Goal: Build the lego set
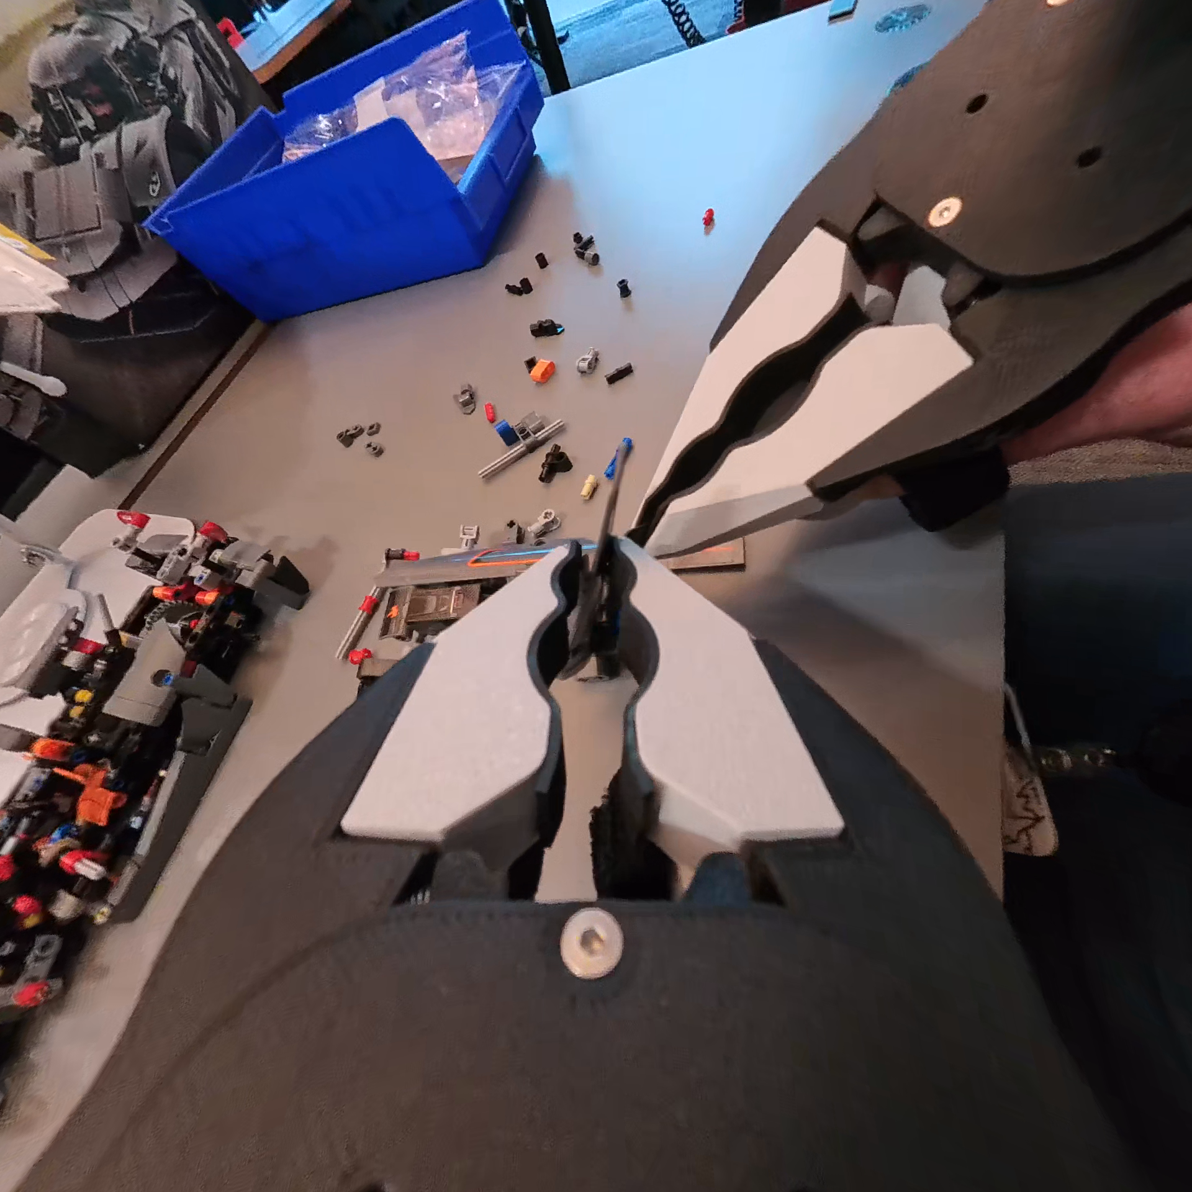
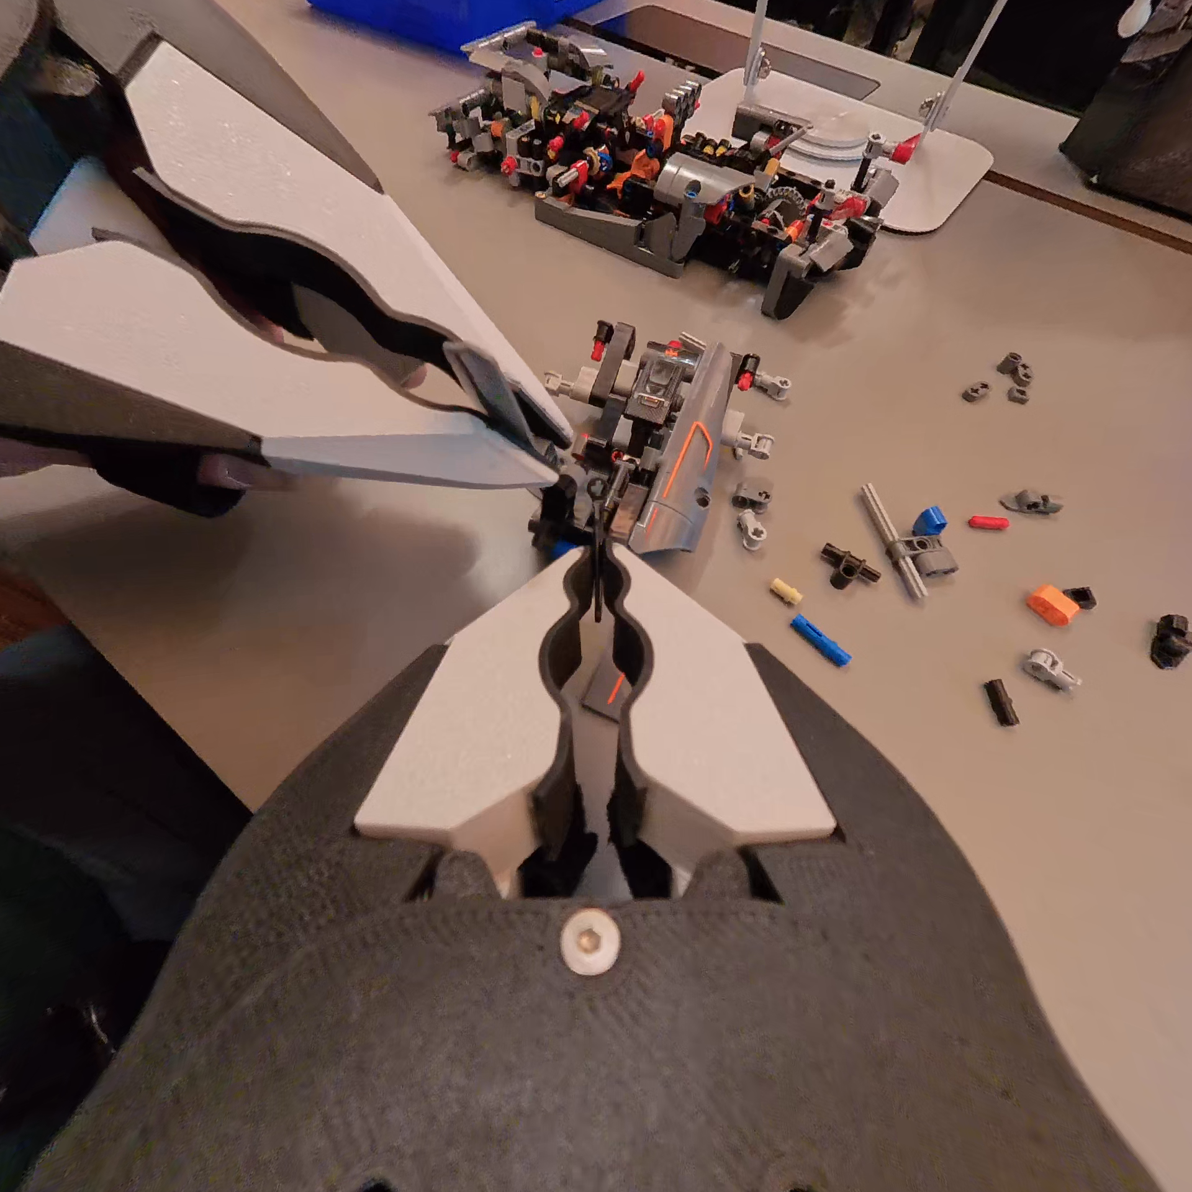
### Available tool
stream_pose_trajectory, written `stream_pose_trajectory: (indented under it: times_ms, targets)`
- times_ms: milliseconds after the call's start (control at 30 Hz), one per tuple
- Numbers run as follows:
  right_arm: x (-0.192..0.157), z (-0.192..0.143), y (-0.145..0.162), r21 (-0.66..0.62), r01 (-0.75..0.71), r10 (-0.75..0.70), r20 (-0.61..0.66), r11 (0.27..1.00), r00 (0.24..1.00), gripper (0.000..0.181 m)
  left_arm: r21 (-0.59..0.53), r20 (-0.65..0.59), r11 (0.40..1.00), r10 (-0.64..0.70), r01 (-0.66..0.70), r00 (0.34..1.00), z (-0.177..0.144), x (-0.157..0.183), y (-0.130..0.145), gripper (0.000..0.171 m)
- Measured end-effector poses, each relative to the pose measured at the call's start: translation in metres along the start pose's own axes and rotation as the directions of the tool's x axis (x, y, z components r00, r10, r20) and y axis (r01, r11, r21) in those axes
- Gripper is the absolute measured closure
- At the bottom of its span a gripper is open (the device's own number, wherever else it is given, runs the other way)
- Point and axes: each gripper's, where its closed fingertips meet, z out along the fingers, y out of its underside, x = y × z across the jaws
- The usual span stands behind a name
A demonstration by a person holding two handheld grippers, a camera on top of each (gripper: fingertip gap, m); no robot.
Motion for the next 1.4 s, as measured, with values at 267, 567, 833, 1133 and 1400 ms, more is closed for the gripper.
stream_pose_trajectory:
  times_ms: [267, 567, 833, 1133, 1400]
  targets:
    - [0.003, 0.008, -0.007, 0.016, 0.009, -0.009, -0.008, 1.0, 1.0, 0.181, 0.049, -0.008, 0.97, -0.237, 0.237, 0.971, -0.001, -0.014, -0.004, 0.166]
    - [0.007, 0.012, -0.011, 0.029, 0.027, -0.026, -0.012, 0.999, 1.0, 0.181, 0.095, -0.016, 0.919, -0.382, 0.382, 0.924, 0.003, -0.026, -0.002, 0.161]
    - [0.004, 0.011, -0.012, 0.038, 0.064, -0.064, -0.018, 0.997, 0.998, 0.181, 0.058, 0.005, 0.952, -0.301, 0.3, 0.954, 0.009, -0.019, 0.006, 0.138]
    - [0.007, 0.004, -0.006, 0.03, 0.079, -0.078, -0.048, 0.996, 0.996, 0.181, 0.039, -0.052, 0.953, -0.3, 0.302, 0.953, 0.011, -0.012, 0.01, 0.142]
    - [0.006, 0.007, -0.004, 0.012, 0.1, -0.1, -0.057, 0.995, 0.993, 0.181, 0.033, -0.051, 0.952, -0.303, 0.305, 0.952, 0.012, -0.011, 0.011, 0.152]
